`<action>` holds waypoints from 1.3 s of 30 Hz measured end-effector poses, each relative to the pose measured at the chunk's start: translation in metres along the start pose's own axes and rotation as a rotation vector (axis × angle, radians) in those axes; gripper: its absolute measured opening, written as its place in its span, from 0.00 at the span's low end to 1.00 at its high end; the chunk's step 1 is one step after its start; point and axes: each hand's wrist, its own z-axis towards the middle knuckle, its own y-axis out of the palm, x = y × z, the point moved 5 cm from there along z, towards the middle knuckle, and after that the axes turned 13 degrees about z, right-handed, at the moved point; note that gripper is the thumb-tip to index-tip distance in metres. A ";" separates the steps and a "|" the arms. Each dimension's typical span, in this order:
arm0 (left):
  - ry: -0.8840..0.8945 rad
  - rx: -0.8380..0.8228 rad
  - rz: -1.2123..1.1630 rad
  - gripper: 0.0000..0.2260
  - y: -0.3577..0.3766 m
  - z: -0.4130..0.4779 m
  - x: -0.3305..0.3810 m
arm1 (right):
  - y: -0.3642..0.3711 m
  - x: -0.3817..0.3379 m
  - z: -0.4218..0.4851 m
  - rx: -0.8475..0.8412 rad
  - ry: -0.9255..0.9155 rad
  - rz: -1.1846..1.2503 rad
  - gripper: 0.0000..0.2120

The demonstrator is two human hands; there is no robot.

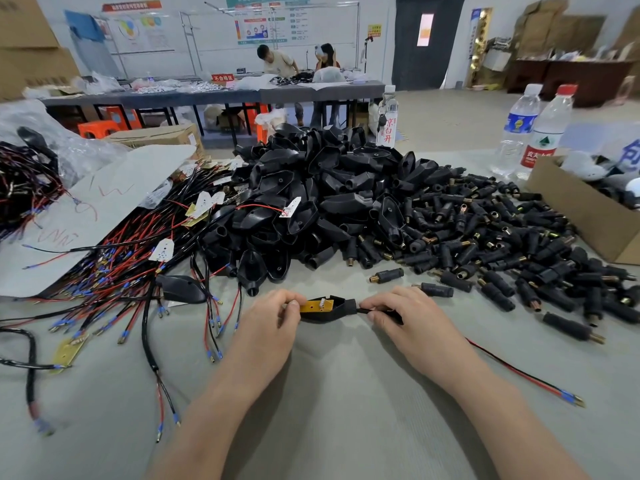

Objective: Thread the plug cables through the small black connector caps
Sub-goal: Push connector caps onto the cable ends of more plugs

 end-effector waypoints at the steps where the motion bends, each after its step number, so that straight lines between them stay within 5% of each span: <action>1: 0.006 -0.001 0.009 0.09 -0.001 0.000 0.000 | 0.000 0.000 0.000 0.003 0.000 0.000 0.09; 7: 0.125 0.028 0.079 0.10 -0.001 0.000 0.009 | 0.001 0.001 0.000 0.011 -0.004 -0.013 0.10; 14: 0.363 -0.132 0.209 0.16 0.017 -0.003 0.021 | 0.008 -0.008 0.001 0.019 -0.040 -0.007 0.12; 27: 0.234 -0.090 0.170 0.13 0.006 0.002 0.007 | -0.013 -0.004 -0.004 0.089 0.036 -0.082 0.17; 39: -0.056 0.023 0.284 0.09 -0.034 0.008 -0.037 | -0.040 0.019 -0.009 0.094 0.220 -0.102 0.07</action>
